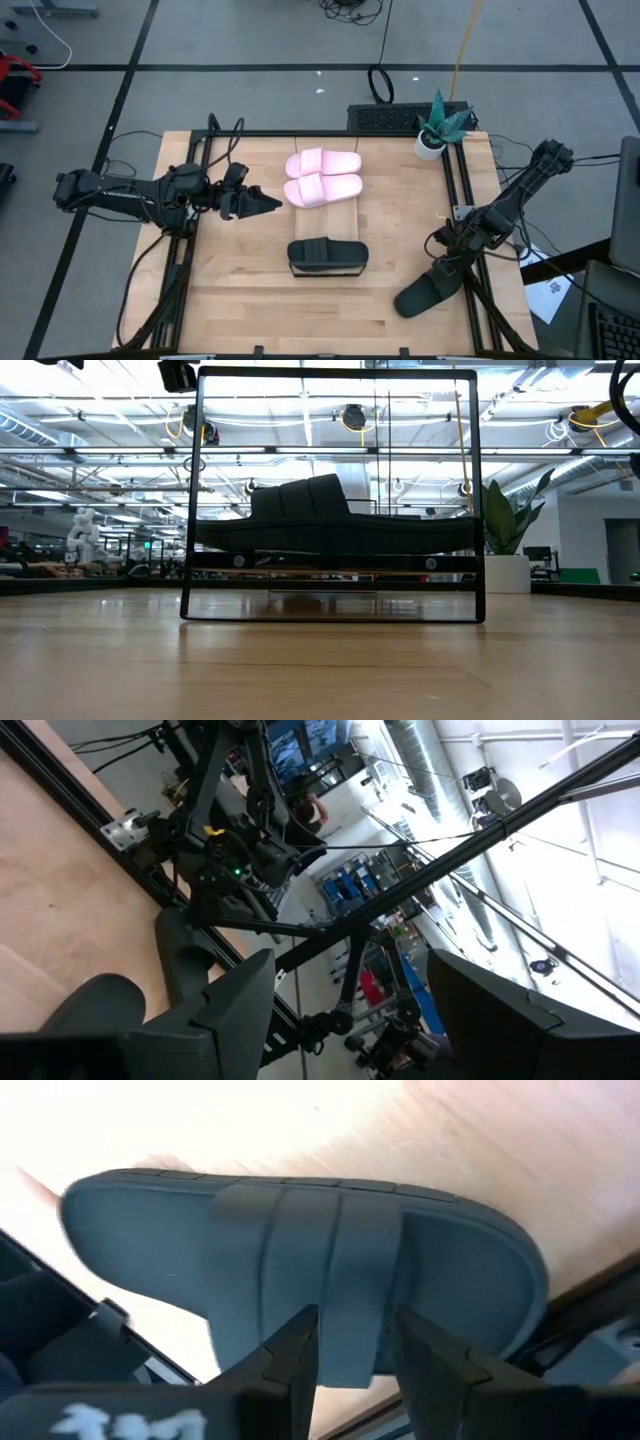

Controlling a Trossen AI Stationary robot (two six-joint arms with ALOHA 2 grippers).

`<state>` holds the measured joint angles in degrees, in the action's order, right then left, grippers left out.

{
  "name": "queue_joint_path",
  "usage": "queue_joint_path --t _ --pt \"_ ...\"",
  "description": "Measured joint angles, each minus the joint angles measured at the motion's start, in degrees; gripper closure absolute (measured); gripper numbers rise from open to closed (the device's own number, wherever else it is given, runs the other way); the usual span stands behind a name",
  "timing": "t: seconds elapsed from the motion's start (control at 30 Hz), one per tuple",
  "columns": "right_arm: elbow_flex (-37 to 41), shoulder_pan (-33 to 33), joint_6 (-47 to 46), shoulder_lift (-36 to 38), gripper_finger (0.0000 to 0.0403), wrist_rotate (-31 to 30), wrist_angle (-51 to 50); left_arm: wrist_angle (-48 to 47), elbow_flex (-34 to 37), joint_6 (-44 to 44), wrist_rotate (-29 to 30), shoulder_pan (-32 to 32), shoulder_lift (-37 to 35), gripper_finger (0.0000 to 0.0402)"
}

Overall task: Pick and place slides into the shelf
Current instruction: Put the black slide on the shelf

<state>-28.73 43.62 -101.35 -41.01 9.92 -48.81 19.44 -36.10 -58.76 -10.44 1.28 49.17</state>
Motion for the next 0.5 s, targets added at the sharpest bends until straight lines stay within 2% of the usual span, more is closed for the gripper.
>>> queue_joint_path --t 0.13,0.5 --pt "0.0 0.0 0.07 0.0 0.0291 -2.38 1.5 0.01 0.0 0.01 0.02 0.0 0.0 0.0144" --pt "0.2 0.01 -0.69 0.19 0.0291 -0.99 -2.45 0.02 0.0 -0.07 0.04 0.0 0.0 0.0144"
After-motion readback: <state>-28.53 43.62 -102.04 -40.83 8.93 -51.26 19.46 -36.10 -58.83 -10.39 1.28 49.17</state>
